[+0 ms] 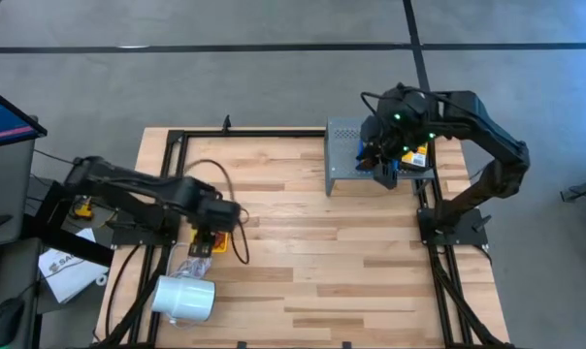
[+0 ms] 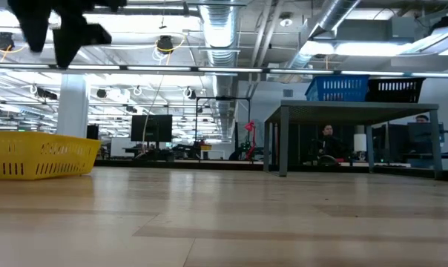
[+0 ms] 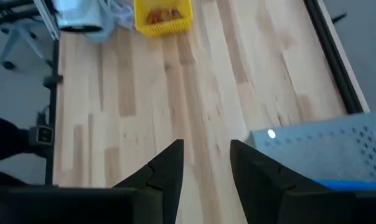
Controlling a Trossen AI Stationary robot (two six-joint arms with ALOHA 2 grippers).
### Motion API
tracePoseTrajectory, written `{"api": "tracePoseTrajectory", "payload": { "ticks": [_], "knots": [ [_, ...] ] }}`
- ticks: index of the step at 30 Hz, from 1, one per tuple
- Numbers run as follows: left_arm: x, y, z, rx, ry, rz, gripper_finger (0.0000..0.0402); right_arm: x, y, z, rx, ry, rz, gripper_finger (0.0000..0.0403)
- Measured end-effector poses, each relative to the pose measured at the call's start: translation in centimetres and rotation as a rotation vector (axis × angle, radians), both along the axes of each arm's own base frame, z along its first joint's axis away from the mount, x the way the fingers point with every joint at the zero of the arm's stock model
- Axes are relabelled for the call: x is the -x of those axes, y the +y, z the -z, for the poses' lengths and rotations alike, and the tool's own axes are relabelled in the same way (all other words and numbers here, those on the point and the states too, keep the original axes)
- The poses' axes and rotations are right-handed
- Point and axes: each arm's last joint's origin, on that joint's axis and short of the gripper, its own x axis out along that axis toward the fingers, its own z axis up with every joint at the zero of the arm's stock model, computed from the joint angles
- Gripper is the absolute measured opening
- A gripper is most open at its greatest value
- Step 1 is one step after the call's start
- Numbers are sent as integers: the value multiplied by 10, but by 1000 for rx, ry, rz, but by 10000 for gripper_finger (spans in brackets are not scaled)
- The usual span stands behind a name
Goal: Pick & Place Office Desk Supplies
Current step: Put the yellow bin with the colored rubber band on the shelf
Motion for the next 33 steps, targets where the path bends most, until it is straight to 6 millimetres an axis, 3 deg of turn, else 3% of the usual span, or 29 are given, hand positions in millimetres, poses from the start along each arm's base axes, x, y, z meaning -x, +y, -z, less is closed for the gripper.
{"api": "tracePoseTrajectory", "payload": {
  "ticks": [6,13,23,33],
  "knots": [
    [-21,-5,29,-58,163,6,197,-6,29,-5,51,-40,-22,123],
    [-37,-13,36,-35,61,20,197,-6,57,-6,106,-40,-40,120],
    [-12,-35,60,-27,73,-22,197,10,72,-13,111,-83,-36,120],
    [-1,-48,85,-43,12,-86,197,27,70,-28,110,-206,13,120]
  ]
}}
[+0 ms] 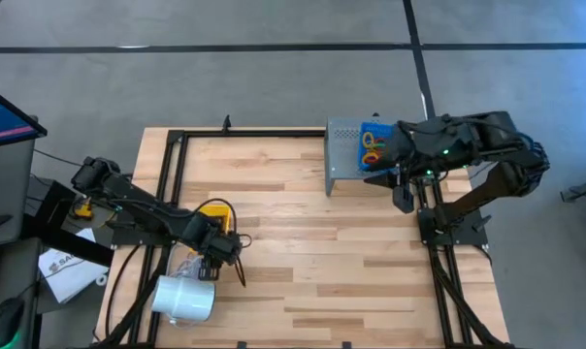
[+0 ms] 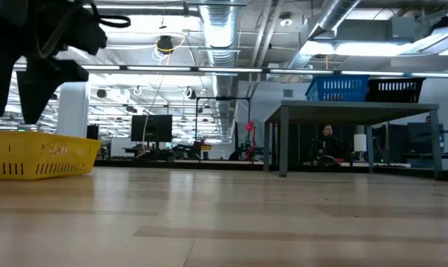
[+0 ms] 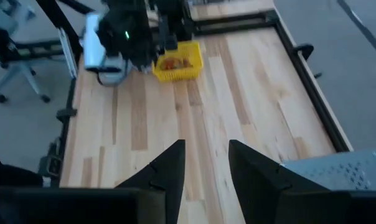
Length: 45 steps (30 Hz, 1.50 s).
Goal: Pick & Place Office Desk Supplies
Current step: Put the yellow bin with the colored rubber band on the shelf
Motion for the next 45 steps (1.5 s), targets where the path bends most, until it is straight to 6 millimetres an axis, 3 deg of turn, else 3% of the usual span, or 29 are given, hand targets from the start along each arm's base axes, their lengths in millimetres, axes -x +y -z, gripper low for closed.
{"api": "tracePoseTrajectory", "payload": {
  "ticks": [20,25,33,45],
  "knots": [
    [14,9,42,-52,-6,-31,188,2,4,-5,-49,-54,12,120],
    [9,11,42,-69,-55,-39,142,1,4,-5,-50,-61,12,120],
    [-4,20,42,-42,-129,-25,16,1,4,-6,-53,-68,10,120],
    [-36,30,51,-18,-220,64,2,0,4,-7,-56,-77,11,120]
  ]
}}
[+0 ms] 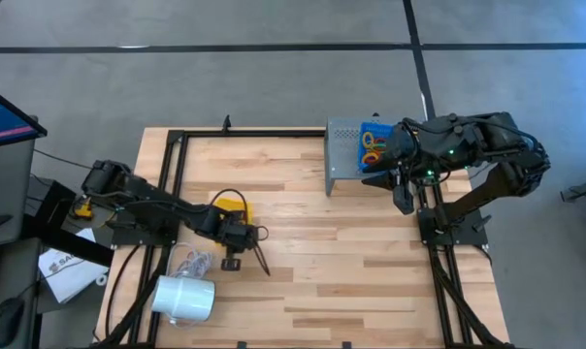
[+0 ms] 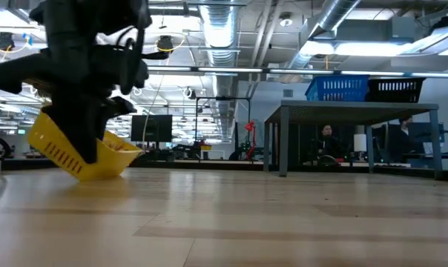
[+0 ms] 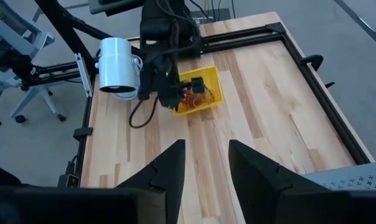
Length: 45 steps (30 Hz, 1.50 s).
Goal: Pick & Place Office Desk Supplies
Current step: Put the yellow bin with the colored rubber band on the shelf
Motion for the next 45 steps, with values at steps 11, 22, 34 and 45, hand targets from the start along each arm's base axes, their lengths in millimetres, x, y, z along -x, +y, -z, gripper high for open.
{"api": "tracePoseTrajectory", "payload": {
  "ticks": [11,22,34,45],
  "knots": [
    [-34,4,-12,-39,-16,29,0,0,1,0,-32,4,-4,120],
    [-34,1,-23,-41,-66,34,0,0,1,0,-29,5,-14,120],
    [-48,-4,-31,-14,-232,32,0,0,1,0,-34,5,-9,120],
    [-61,-7,-39,-44,-399,115,0,-2,1,-3,-35,-34,-13,120]
  ]
}}
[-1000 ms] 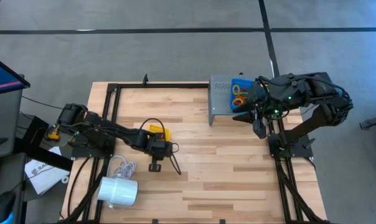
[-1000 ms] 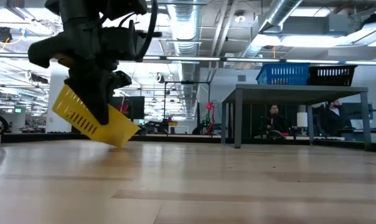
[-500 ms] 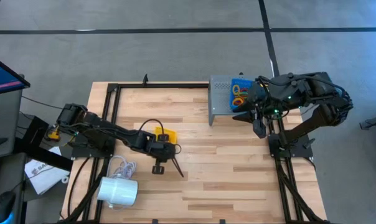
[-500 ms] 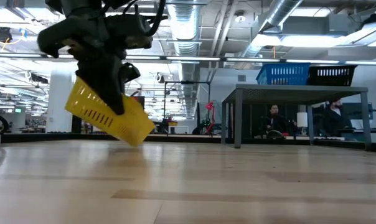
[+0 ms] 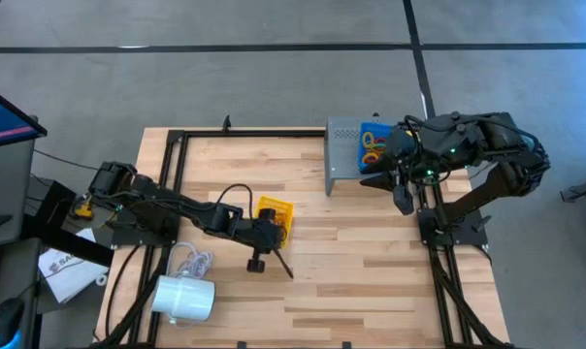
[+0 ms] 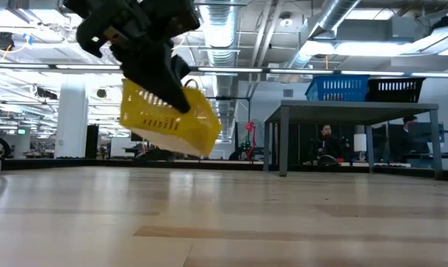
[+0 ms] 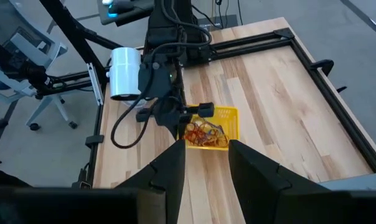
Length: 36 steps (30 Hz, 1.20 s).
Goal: Pick & Place Office Desk Supplies
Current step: Put the yellow bin with the colored rubber band on the shelf
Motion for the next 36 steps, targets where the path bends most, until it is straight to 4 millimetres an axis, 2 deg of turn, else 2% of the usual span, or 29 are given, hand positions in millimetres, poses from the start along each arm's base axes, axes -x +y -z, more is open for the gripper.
{"api": "tracePoseTrajectory", "payload": {
  "ticks": [3,9,15,21,28,36],
  "knots": [
    [-9,3,3,-10,-51,2,0,0,0,0,0,-2,0,120],
    [-22,5,23,15,-33,8,0,-8,7,4,3,17,-28,120],
    [-39,0,19,30,-94,17,0,-22,17,11,10,54,-61,120],
    [-54,-3,27,38,-117,12,0,-30,21,17,12,89,-65,120],
    [-64,-5,40,67,-145,-19,0,-32,31,19,-5,95,-88,120],
    [-63,-3,35,57,-164,-56,14,-30,35,19,-26,97,-90,120]
  ]
}}
